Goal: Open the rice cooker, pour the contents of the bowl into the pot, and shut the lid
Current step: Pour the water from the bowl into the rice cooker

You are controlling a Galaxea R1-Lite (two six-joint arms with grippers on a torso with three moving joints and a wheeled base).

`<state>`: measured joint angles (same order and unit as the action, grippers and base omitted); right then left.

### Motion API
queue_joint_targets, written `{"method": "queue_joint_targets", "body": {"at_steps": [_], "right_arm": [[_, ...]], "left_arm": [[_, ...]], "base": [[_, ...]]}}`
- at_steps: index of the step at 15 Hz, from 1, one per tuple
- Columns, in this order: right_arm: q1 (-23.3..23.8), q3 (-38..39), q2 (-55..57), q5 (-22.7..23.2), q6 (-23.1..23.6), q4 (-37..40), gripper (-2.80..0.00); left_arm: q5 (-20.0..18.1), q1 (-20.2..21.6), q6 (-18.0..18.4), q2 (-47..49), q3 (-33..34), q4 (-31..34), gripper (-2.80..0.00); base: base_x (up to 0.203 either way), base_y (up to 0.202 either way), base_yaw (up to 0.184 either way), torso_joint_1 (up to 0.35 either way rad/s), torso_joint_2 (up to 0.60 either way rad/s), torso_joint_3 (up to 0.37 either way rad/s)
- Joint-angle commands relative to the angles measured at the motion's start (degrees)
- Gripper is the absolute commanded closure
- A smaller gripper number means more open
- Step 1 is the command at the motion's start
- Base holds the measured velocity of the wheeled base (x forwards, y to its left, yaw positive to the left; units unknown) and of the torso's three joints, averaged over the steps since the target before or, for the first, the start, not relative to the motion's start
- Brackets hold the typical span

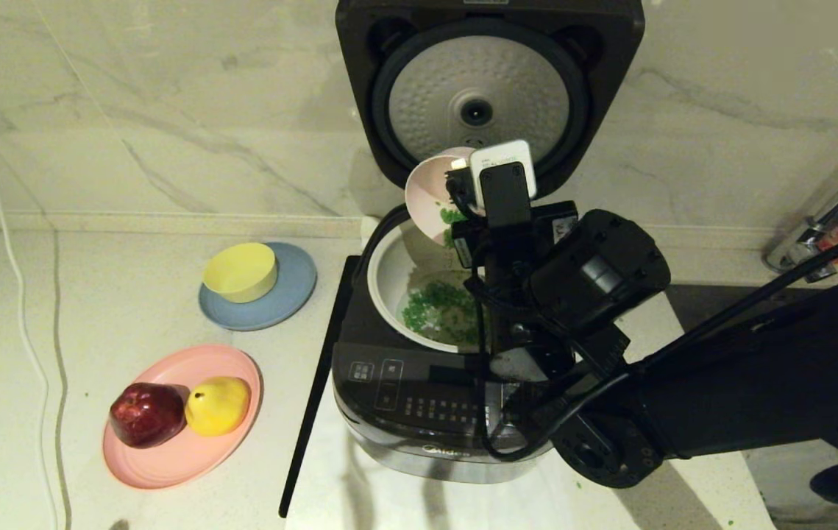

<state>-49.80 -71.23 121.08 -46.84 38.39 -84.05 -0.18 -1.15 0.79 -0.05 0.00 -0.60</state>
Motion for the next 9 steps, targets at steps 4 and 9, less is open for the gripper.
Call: {"method": "queue_joint_targets", "body": {"at_steps": [4,9], "right_arm": [[-0.6,4.2,1.8,2.0,0.3,-3.6,0.0],[-1.3,5.0,1.6,2.1,0.2,-3.6,0.0]], "left_arm": [[0.0,0.0,0.0,0.0,0.4,0.0,0.0],[0.0,0.0,0.0,0.0,0.4,0.0,0.0]], "base": [[0.0,0.0,0.0,0.0,0.0,0.0],[0.0,0.0,0.0,0.0,0.0,0.0]]}}
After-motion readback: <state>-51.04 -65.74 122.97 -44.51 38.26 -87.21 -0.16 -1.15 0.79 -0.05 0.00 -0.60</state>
